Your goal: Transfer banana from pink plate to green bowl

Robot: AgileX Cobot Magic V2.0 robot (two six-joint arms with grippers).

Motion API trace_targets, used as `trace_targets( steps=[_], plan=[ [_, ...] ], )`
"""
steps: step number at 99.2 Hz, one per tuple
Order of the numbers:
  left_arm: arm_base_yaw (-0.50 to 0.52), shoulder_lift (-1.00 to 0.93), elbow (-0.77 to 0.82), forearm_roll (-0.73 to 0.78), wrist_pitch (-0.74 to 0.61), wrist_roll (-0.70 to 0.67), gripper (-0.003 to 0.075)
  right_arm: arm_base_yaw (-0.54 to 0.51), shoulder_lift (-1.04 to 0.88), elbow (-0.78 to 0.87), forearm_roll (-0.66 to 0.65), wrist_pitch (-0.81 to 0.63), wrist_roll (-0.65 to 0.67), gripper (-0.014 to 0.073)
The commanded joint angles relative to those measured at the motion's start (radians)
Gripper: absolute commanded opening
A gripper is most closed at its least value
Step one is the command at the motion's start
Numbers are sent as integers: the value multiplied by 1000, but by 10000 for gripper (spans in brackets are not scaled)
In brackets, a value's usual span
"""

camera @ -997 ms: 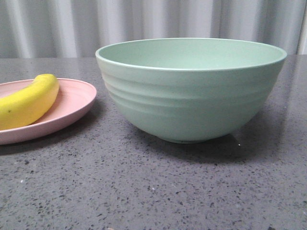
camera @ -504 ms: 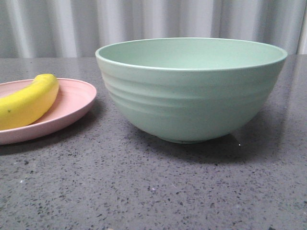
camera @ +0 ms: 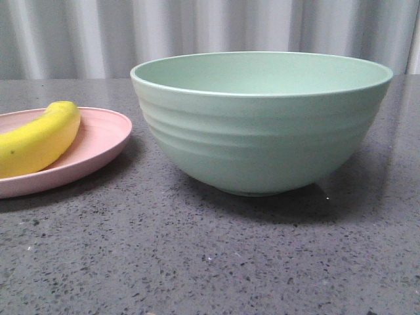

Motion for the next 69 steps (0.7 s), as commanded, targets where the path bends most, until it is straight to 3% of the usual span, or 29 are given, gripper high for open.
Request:
trace_targets(
  steps=[1,6,7,69],
  plan=[
    [-4,35,-38,-9,-106,1,194,-1,19,-35,12,-86,-6,-55],
    [-4,48,-38,-9,-124,1,315,-1,19,-35,43,-88,-6,-55],
    [-31,138,-61,-12,-189,-8,458,-1,19,-35,115,-89,-6,-55],
    [-356,533,-458,-12,508,38,458,-1,21,-35,115,-87,-6,-55]
  ],
)
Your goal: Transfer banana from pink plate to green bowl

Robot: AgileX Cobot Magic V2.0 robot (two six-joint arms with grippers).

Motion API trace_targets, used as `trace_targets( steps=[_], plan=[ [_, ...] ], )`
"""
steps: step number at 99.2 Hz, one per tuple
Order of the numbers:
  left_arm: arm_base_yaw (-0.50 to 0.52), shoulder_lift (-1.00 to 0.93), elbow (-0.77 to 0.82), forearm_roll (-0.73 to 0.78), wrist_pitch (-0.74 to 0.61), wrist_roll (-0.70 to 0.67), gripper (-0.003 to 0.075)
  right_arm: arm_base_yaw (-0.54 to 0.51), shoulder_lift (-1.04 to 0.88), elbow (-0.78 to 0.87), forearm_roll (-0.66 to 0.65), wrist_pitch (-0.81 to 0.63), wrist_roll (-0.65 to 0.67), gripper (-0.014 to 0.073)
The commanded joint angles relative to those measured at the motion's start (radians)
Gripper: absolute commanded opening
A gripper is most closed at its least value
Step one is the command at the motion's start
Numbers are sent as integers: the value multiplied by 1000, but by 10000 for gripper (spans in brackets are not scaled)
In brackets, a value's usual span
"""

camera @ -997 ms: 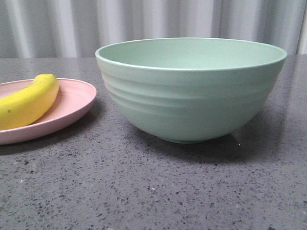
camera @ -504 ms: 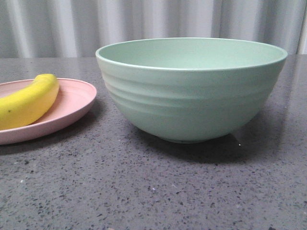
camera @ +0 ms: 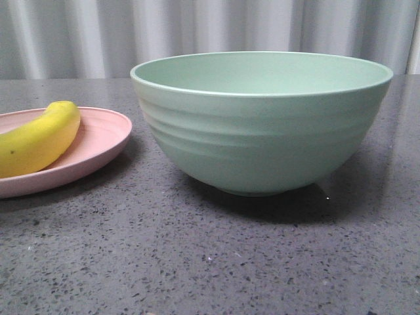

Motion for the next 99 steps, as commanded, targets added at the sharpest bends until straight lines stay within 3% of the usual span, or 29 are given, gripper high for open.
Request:
trace_targets(
  steps=[1,31,99],
  plan=[
    [-42,57,-73,-9,38,27,458,-1,15,-35,5,-80,-6,-55],
    [-67,220,-155,-7,187,50,427,-1,15,-35,5,-65,-6,-55],
    [-67,368,-192,-9,225,63,426,-1,15,-35,5,-54,-6,-55]
  ],
)
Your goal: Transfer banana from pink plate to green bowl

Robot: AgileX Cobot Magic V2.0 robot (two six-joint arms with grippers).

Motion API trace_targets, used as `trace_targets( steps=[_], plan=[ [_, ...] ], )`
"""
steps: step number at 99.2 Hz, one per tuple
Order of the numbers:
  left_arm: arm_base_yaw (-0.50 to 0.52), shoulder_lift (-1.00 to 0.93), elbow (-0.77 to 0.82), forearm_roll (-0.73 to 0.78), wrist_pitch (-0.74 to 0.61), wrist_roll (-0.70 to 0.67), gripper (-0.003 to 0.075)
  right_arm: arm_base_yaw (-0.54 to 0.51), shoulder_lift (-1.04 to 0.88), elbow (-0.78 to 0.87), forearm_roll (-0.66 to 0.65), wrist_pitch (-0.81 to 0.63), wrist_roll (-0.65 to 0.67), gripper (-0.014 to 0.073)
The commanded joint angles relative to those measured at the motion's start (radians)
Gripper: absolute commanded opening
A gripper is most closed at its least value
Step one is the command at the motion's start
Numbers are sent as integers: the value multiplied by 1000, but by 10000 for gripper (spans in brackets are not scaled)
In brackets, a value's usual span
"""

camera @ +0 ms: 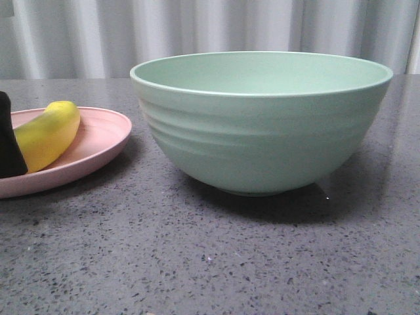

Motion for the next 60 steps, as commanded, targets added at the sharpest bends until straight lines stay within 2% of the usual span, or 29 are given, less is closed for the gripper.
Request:
trace_targets(
  steps=[1,9,24,36,60],
  plan=[
    [-9,-18,-33,-9,-30,1,426,-1,15,-35,5,-68,-6,-55],
    [-9,-18,-34,-9,-30,1,400,-1,15,-35,5,-68,-6,-55],
    [-9,-18,-34,-9,-36,1,295,-1,15,-35,5,-67,-6,-55],
    [-9,-18,-34,-9,-36,1,239,-1,15,-35,5,-66,-6,-55],
    [-9,-18,-88,-9,-22,1,230,-1,15,-74,5,-7,-9,-55]
  ],
)
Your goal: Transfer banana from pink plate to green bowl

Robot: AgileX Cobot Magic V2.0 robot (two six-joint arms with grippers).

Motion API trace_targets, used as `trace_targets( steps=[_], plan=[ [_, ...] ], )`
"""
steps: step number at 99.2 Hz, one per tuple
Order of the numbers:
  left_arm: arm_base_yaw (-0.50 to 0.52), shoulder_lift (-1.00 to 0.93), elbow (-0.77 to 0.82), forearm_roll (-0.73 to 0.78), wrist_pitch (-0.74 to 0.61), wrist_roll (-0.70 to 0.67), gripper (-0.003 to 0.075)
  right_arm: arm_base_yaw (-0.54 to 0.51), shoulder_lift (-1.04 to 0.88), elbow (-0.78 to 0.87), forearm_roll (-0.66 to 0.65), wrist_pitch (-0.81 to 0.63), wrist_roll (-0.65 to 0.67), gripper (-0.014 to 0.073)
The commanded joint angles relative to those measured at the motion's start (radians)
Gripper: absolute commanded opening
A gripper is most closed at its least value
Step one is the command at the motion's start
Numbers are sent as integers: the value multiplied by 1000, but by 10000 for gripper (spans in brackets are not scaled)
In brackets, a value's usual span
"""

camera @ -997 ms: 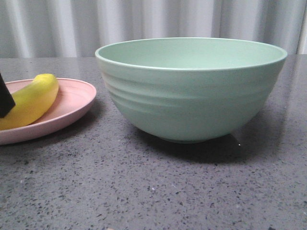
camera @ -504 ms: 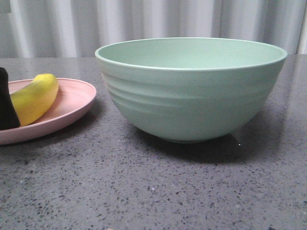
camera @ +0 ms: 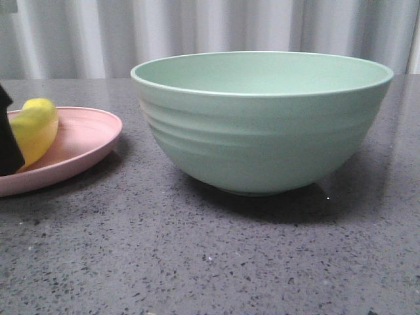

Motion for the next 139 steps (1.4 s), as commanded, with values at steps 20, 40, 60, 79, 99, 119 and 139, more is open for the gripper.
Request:
trace_targets(
  steps=[20,40,60,79,99,119,139],
  plan=[
    [-8,-46,-154,-96,-5,59,230,-1,32,-187,5,106,-52,-55],
    [-25,-101,-194,-321,-5,204,230,-1,114,-342,45,255,-56,57],
    [-110,-137,-194,-408,-7,237,230,-1,234,-455,242,335,-136,301],
    [-234,-137,-194,-460,-37,237,230,-1,335,-528,523,360,-218,315],
    [-359,-137,-194,-464,-102,237,230,2,414,-564,739,414,-326,315],
    [-425,-137,-194,-473,-152,237,230,75,481,-564,876,383,-415,315],
    [-439,-137,-194,-479,-160,237,230,197,554,-564,909,302,-417,315]
  ],
)
